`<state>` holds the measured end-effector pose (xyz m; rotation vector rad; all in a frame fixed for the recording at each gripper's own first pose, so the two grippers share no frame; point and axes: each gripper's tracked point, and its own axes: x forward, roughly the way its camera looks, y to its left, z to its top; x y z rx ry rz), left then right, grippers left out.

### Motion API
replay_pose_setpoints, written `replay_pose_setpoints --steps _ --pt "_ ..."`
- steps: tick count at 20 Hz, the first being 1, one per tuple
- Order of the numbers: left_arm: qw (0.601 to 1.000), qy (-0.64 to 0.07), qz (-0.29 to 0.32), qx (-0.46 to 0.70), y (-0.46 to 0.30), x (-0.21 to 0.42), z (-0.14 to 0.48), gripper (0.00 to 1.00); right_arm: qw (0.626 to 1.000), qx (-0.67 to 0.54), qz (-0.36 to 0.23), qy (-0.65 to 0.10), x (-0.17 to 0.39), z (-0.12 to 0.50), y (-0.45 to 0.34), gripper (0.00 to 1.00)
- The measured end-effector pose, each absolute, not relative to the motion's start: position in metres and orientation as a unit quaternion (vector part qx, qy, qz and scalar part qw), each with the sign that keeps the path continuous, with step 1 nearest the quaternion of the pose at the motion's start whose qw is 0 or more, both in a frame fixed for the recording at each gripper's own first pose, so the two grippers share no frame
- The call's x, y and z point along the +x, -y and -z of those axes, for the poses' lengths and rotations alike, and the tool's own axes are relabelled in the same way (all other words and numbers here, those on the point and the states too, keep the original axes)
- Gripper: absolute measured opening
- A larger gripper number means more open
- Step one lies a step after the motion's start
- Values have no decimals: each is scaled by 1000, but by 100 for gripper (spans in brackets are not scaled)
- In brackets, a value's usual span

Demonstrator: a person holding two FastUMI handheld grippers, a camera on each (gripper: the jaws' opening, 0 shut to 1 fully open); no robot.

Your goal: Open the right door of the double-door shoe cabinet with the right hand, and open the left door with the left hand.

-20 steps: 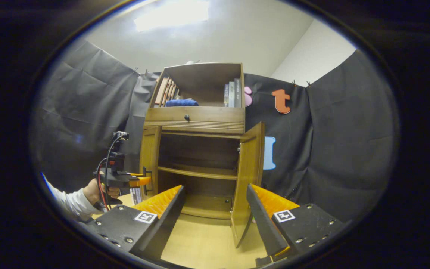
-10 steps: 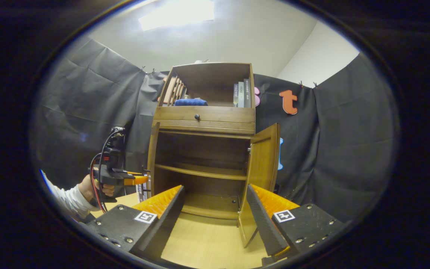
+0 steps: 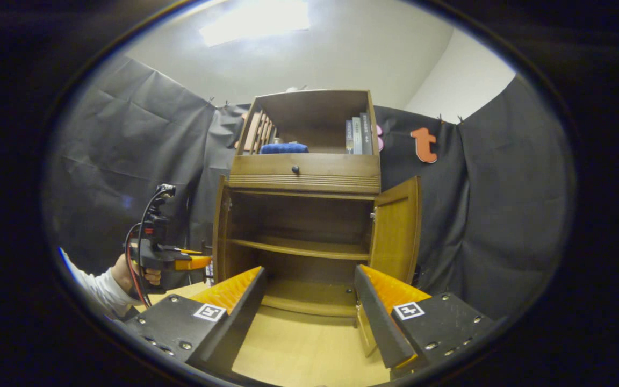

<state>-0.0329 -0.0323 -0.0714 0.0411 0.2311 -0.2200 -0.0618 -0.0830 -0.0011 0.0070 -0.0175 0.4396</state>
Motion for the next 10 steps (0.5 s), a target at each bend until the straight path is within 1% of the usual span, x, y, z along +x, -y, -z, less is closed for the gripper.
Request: replay_pose_setpoints --steps 3,6,8,9,10 --pt "987 -117 104 23 20 -37 73 30 974 -1 -225 5 -62 4 82 98" --pt "990 -115 80 23 -3 -40 75 30 974 4 -228 1 -64 6 80 97" --pt "991 -117 57 21 -25 -36 78 29 972 5 -235 -4 -67 7 77 98" --pt "993 -112 33 21 -40 -32 78 29 971 3 -238 -6 -67 7 77 98" --pt "992 -123 23 22 -52 -31 83 22 971 1 -240 -8 -68 8 77 98"
